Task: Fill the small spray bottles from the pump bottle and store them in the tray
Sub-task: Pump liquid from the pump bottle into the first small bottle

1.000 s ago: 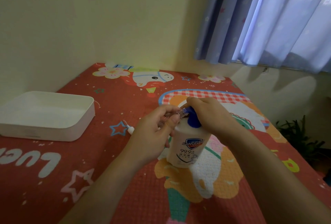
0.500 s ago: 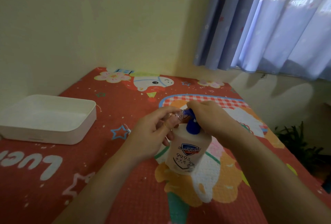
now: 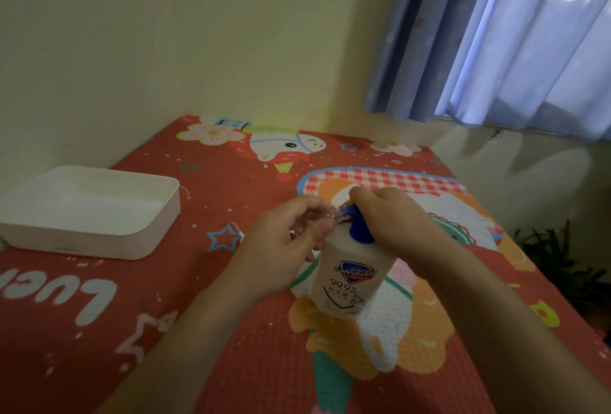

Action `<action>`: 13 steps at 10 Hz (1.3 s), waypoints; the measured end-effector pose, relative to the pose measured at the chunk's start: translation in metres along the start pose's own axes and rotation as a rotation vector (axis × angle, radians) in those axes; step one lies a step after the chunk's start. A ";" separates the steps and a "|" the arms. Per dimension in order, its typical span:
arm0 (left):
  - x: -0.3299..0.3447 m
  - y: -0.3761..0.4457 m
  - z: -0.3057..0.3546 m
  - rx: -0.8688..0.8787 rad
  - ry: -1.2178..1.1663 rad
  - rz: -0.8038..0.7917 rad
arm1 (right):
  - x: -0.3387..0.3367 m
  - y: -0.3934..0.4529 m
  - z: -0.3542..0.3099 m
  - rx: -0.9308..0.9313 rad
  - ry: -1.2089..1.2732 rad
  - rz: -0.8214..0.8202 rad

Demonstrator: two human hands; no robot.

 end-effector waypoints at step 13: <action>-0.001 -0.004 0.021 0.011 0.331 0.091 | -0.011 -0.005 -0.008 0.010 -0.075 -0.045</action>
Point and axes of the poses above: each hand's wrist, its own y-axis towards the middle knuckle, its own x-axis out of the palm, z = x × y, the point moved 2 cm from there along y, towards the middle knuckle, and after that the axes turned 14 degrees about -z, right-handed, at the moved point
